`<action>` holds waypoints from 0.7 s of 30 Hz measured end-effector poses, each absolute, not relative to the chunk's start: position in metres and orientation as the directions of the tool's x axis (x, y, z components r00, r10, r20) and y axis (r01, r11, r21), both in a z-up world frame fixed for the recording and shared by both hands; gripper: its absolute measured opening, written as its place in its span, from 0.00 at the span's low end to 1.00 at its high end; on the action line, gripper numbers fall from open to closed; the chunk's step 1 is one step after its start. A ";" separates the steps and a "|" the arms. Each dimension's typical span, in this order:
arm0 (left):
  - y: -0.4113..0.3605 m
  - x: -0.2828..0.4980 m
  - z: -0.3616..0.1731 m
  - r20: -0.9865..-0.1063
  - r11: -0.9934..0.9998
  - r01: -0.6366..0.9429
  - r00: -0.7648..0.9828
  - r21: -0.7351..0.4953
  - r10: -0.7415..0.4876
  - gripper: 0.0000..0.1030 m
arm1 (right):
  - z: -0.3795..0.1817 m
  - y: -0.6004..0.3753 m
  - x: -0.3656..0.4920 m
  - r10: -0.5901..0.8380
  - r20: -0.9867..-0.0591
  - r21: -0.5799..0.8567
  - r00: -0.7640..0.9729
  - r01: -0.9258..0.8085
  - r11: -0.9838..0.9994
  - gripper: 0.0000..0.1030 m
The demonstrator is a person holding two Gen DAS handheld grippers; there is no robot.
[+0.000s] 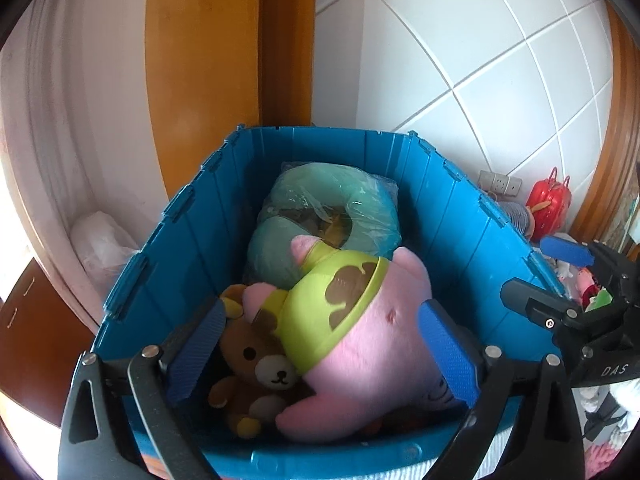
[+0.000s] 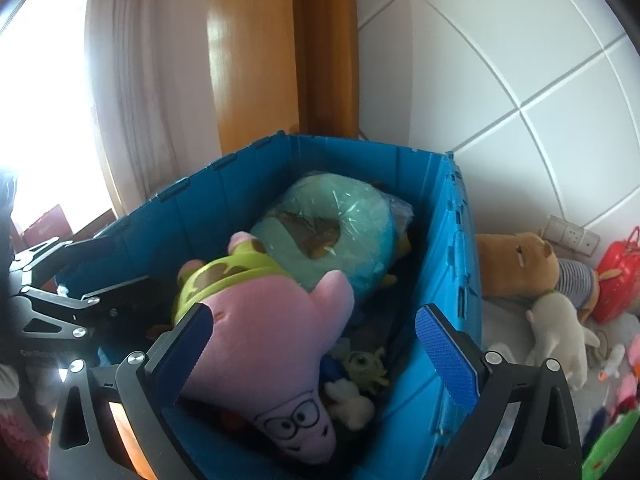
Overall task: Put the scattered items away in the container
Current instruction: 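Lower both grippers into the crate and open them, releasing the starfish, then lift both open grippers out of the crate and back over the bed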
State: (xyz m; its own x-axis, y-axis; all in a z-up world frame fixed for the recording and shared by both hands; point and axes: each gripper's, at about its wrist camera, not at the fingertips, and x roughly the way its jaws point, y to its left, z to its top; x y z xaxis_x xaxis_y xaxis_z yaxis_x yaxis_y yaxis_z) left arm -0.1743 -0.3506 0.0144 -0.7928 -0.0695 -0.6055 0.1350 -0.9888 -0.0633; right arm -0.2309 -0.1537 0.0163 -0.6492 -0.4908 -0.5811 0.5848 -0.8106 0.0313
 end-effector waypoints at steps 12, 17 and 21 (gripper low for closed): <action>-0.348 -0.127 0.022 -0.561 -0.982 0.164 -0.823 -0.091 -0.085 0.96 | 0.025 -0.146 -0.188 -0.490 -0.559 0.026 -0.669 0.577 -0.817 1.00; -0.343 -0.114 0.022 -0.560 -0.984 0.162 -0.823 -0.073 -0.095 0.96 | 0.027 -0.143 -0.172 -0.482 -0.555 0.024 -0.678 0.567 -0.824 1.00; -0.342 -0.104 0.021 -0.559 -0.986 0.152 -0.825 -0.073 -0.085 0.96 | 0.028 -0.142 -0.160 -0.473 -0.554 0.018 -0.685 0.559 -0.829 1.00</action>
